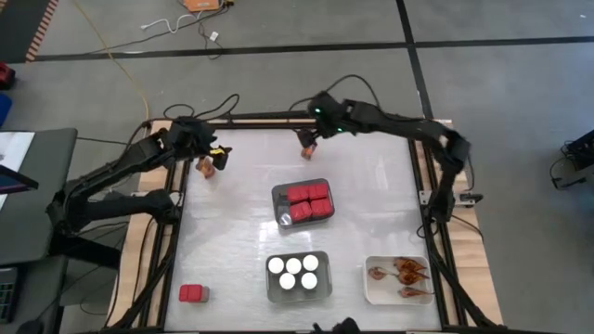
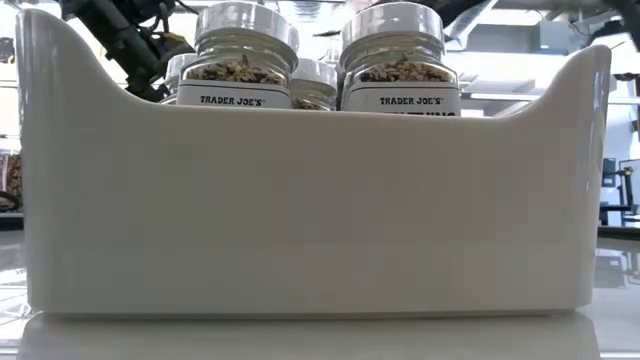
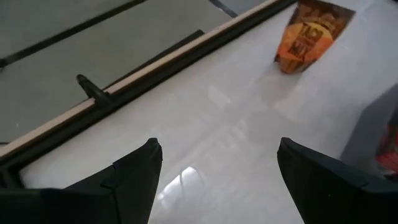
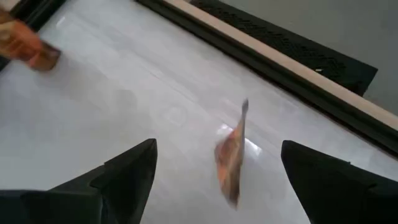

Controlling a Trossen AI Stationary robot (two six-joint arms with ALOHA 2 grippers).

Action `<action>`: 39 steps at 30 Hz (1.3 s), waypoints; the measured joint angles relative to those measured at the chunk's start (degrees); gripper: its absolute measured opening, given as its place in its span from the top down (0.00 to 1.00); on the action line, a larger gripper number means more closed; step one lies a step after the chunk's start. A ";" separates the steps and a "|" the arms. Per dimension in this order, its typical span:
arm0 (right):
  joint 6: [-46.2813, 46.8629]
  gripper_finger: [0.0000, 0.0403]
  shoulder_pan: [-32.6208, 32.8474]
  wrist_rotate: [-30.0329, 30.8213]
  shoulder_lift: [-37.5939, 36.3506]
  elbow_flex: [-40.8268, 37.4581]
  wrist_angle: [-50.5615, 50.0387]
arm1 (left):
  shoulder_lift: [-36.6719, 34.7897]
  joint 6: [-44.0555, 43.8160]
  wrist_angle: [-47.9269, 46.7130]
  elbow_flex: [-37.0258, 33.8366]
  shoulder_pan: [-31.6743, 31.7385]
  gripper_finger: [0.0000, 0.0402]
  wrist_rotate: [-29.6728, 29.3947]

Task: Sort spices by type
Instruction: Put the orange seasoning pack into the white bin

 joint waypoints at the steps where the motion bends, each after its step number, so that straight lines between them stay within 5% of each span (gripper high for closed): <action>1: 0.52 0.09 -0.08 -0.04 1.73 1.77 -0.70 | 0.01 0.37 -0.12 0.00 0.06 0.24 0.35; 15: 5.06 0.19 -0.27 -0.82 15.83 8.50 -9.99 | 0.04 2.56 -1.51 -0.02 0.04 0.24 1.72; 21: 5.03 0.40 0.34 -0.56 17.21 8.50 -7.42 | 0.04 3.37 -2.70 -0.02 0.04 0.24 1.76; 26: 3.92 0.72 0.27 2.41 16.86 8.59 -6.35 | 0.02 2.30 -4.37 -0.02 -0.09 0.24 1.76; 30: -0.19 0.95 0.53 2.31 15.20 8.69 -7.59 | 0.02 1.18 -6.35 -0.02 -0.09 0.24 1.80; 39: -5.83 0.97 5.61 2.39 -2.84 8.69 -20.14 | 0.04 -1.90 -6.36 0.00 -0.09 0.24 1.77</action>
